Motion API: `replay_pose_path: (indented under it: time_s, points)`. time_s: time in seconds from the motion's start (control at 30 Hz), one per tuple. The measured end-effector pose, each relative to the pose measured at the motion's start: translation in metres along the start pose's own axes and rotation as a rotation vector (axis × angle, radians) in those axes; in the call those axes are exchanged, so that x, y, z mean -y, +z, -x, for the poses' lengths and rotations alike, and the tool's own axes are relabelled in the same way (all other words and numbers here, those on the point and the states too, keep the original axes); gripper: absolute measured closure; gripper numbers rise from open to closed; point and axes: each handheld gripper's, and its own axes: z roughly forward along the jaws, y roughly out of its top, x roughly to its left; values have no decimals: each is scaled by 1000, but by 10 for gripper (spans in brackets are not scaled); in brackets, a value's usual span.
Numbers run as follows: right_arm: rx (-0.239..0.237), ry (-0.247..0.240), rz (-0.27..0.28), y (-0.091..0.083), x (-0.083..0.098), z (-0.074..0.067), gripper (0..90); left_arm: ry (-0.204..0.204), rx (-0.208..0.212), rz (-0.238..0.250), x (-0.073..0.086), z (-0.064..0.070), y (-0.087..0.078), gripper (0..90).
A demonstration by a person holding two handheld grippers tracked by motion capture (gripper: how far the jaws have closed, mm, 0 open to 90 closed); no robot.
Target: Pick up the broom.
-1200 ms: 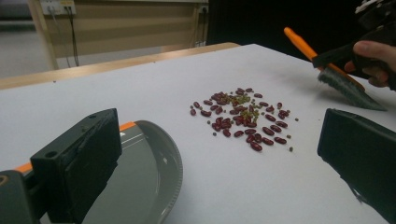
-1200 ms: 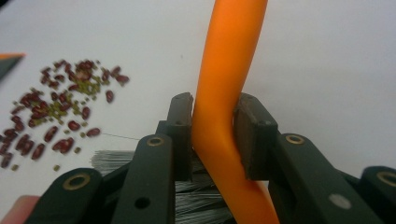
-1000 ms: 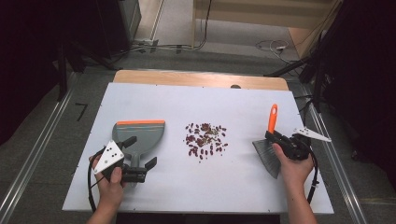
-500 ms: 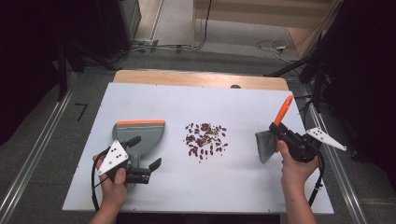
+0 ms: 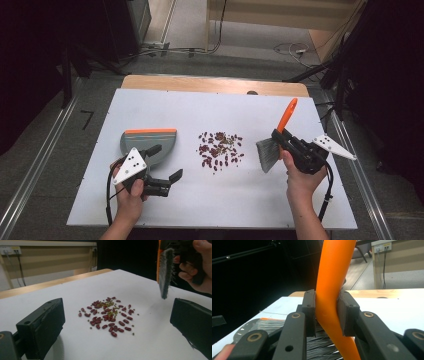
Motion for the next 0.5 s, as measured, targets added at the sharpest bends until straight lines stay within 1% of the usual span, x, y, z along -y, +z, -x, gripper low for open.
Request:
replay_pose_path:
  time_s: [0.03, 0.07, 0.1, 0.13, 0.2, 0.23, 0.4, 0.5]
  points:
    - [-2, -7, 0, 1, 0, -3, 691, 0, 0, 0, 0, 0, 0, 0]
    - [-7, -7, -1, 2, 0, -6, 691, 2, 14, -7, -2, 4, 3, 0]
    - [-8, -13, -2, 3, 0, -9, 691, 2, 14, -7, -2, 4, 3, 0]
    - [-13, -15, -2, 4, 0, -12, 691, 1, 29, -8, -4, 7, 7, 0]
    - [-22, -20, -2, 6, 0, -17, 691, -1, 36, -9, -4, 9, 8, 0]
    - [-28, -25, -4, 8, 1, -20, 691, -16, 62, -7, -5, 12, 11, 0]
    - [-45, -33, -6, 14, 3, -32, 691, -24, 75, -4, -6, 18, 16, 0]
    - [-55, -34, -11, 17, 4, -39, 691, -33, 92, -6, -7, 23, 20, 0]
